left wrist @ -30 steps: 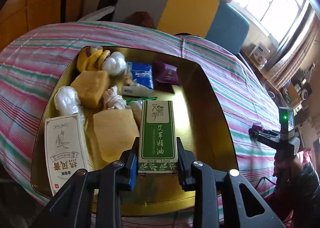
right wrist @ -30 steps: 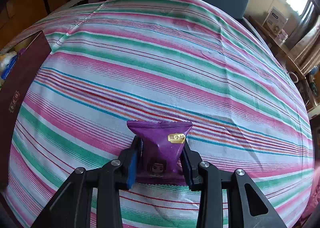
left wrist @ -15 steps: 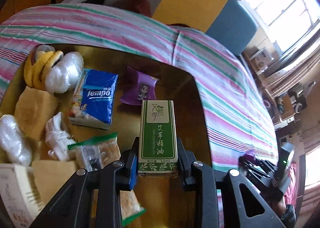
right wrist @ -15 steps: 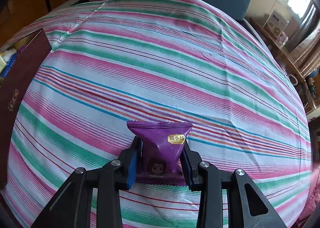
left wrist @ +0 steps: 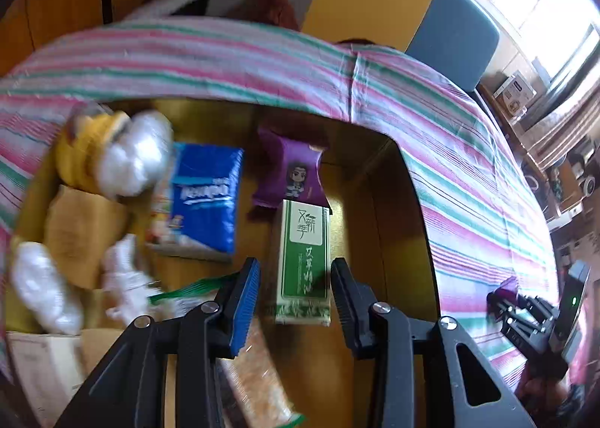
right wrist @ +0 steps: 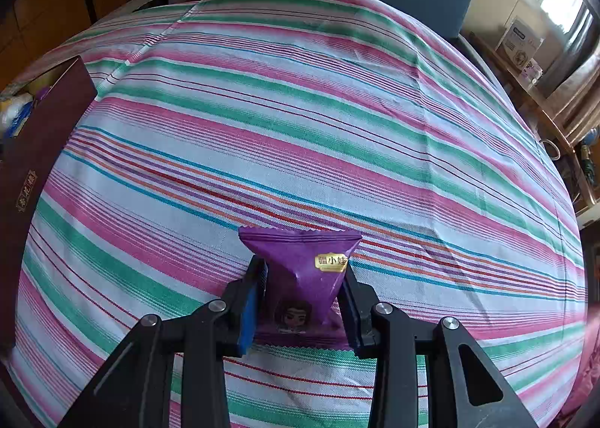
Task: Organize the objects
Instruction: 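Carry the oil box into the tray with the left tool and open it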
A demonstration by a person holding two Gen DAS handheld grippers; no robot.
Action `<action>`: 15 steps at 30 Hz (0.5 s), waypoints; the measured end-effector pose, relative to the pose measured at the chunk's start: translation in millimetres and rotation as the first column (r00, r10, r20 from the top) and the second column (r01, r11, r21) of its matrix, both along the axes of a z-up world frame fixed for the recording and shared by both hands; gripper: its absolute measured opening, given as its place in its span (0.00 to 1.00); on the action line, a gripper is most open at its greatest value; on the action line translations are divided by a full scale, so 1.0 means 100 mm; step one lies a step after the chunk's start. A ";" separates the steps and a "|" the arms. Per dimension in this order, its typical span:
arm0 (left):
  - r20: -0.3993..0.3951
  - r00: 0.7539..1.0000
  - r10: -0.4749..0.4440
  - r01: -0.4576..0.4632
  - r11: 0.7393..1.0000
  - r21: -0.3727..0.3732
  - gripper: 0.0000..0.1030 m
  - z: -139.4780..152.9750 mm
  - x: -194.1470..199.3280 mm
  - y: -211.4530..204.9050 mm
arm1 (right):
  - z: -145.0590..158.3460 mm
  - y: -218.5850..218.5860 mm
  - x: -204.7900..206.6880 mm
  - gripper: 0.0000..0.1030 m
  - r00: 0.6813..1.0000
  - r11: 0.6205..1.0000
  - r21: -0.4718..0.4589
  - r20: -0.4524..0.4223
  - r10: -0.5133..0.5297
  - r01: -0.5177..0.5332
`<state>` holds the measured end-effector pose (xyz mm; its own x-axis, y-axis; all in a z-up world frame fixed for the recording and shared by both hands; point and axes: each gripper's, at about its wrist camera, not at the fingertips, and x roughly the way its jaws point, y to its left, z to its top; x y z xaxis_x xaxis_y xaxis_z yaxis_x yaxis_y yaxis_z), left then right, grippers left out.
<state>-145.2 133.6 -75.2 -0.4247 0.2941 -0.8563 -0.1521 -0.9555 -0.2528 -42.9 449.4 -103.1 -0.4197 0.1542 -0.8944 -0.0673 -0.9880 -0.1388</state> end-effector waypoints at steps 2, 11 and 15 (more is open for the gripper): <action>-0.061 0.998 -0.024 0.022 0.999 -0.034 0.38 0.10 0.15 -0.02 | 0.00 0.00 0.00 0.38 1.000 1.000 0.001 0.000 0.001 -0.001; -0.198 0.978 -0.072 0.048 0.991 -0.121 0.38 0.39 0.73 -0.23 | 0.00 -0.03 0.00 0.37 1.000 1.000 0.019 -0.004 0.001 -0.001; -0.227 0.971 -0.079 0.049 0.989 -0.136 0.38 0.46 0.92 -0.32 | 0.00 -0.04 -0.01 0.35 1.000 1.000 0.030 -0.006 0.000 0.000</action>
